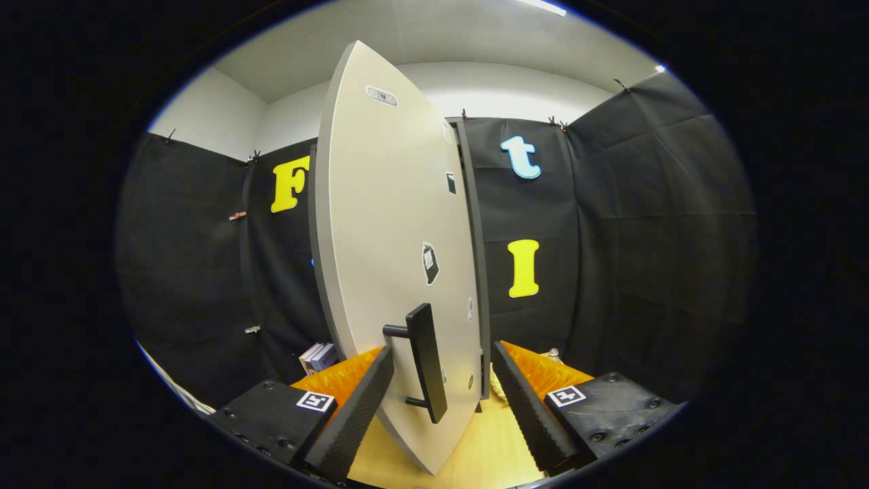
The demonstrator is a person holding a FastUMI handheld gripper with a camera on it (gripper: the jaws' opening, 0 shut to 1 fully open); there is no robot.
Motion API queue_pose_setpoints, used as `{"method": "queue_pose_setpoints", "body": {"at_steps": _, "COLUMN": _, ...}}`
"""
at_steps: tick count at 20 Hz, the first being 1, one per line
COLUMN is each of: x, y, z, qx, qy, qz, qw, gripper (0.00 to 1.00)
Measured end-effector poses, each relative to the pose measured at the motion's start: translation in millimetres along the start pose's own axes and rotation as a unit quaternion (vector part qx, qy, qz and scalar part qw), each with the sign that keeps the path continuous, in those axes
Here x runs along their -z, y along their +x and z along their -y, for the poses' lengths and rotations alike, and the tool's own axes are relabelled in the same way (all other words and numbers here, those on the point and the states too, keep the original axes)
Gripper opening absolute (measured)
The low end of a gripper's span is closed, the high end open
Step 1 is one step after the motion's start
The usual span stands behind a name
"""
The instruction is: Open the shoe cabinet door, grab the shoes and put them into the shoe cabinet, then close the shoe cabinet door.
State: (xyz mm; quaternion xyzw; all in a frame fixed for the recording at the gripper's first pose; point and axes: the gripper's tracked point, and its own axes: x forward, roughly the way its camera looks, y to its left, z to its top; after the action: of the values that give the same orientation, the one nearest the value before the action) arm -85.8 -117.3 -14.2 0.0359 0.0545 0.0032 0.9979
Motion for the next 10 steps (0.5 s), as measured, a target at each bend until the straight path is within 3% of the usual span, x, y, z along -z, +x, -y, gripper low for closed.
{"method": "queue_pose_setpoints", "body": {"at_steps": 10, "x": 26, "y": 42, "z": -84, "qx": -0.007, "qy": -0.002, "qz": -0.011, "qw": 1.0, "gripper": 0.98}}
